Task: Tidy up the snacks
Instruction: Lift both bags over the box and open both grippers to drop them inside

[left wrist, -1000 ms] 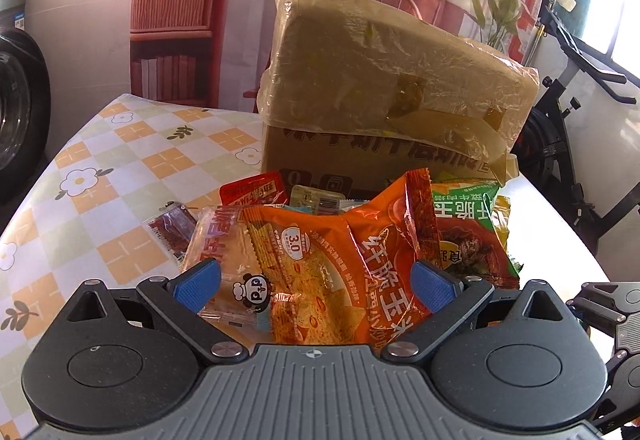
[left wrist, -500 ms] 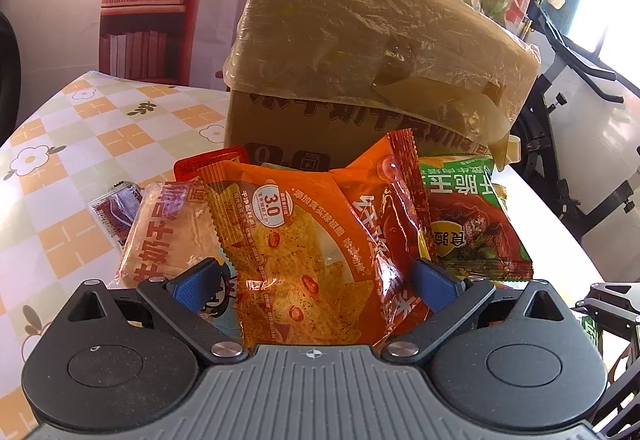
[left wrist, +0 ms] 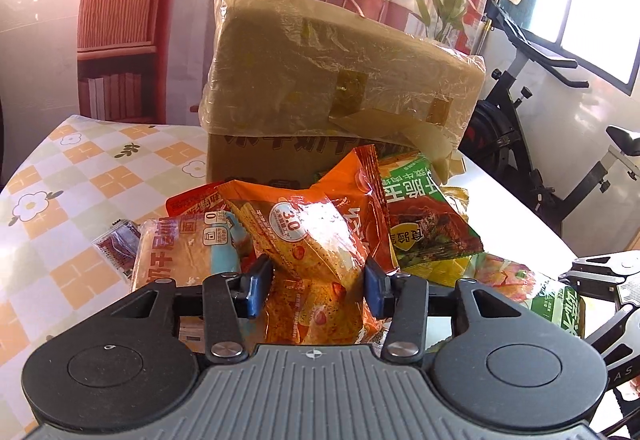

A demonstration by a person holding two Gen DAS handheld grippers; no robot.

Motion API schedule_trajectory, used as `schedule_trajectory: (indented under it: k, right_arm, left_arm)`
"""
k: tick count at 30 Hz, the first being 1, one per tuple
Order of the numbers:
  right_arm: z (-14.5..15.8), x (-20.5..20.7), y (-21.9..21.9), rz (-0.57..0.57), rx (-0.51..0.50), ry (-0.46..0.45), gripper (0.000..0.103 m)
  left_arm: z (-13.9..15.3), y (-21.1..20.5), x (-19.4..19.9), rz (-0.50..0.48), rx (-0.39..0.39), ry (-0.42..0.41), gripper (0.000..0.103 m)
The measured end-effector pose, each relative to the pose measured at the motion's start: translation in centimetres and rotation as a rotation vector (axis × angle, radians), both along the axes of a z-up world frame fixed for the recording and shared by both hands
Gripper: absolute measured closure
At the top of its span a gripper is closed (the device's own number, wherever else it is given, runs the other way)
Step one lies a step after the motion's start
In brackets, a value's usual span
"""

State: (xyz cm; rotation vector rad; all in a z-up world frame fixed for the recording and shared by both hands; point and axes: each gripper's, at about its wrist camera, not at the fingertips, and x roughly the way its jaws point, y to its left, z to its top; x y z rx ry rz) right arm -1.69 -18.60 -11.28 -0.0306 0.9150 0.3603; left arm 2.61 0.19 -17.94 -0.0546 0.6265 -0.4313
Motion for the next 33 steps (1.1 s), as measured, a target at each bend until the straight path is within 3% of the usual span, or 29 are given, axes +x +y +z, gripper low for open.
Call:
schedule_trajectory:
  k: [13, 23, 33]
  right_arm:
    - [3.8, -1.8, -2.2, -0.135, -0.031, -0.070, 0.023]
    - [9.6, -0.8, -4.2, -0.251, -0.037, -0.263, 0.023]
    - [14.5, 4.8, -4.6, -0.247, -0.050, -0.453, 0.023]
  left_arm:
    - [5.5, 3.5, -3.0, 0.111, -0.031, -0.146, 0.053]
    - [10.9, 4.1, -2.7, 0.168, -0.030, -0.254, 0.053]
    - [14.3, 3.1, 0.3, 0.204, -0.042, -0.298, 0.053]
